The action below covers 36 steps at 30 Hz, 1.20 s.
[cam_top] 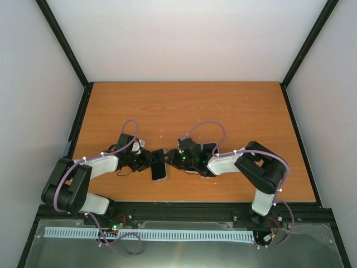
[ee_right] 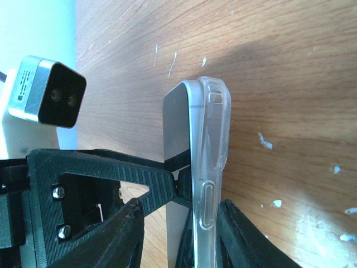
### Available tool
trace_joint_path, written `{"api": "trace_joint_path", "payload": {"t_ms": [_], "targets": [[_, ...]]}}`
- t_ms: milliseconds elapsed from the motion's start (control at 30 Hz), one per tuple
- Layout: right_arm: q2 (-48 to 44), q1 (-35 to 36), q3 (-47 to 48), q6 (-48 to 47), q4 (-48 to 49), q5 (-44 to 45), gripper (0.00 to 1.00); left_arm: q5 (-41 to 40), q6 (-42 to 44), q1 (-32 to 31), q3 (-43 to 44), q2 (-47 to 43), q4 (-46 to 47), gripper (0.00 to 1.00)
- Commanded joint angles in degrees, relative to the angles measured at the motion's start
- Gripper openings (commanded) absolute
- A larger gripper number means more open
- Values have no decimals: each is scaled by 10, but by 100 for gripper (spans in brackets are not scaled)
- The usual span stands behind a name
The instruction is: Put the phone into the phone case
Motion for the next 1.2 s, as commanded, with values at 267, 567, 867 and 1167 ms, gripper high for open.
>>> {"api": "trace_joint_path", "payload": {"t_ms": [267, 567, 867, 1167], "targets": [[45, 7, 7, 16, 121, -78, 32, 52, 14, -6, -21, -12, 33, 33], [53, 6, 0, 33, 197, -123, 33, 36, 20, -6, -22, -24, 26, 38], [45, 6, -1, 31, 189, -135, 34, 33, 26, -6, -14, -35, 20, 47], [73, 5, -10, 65, 264, -168, 34, 58, 26, -6, -27, -53, 46, 47]]}}
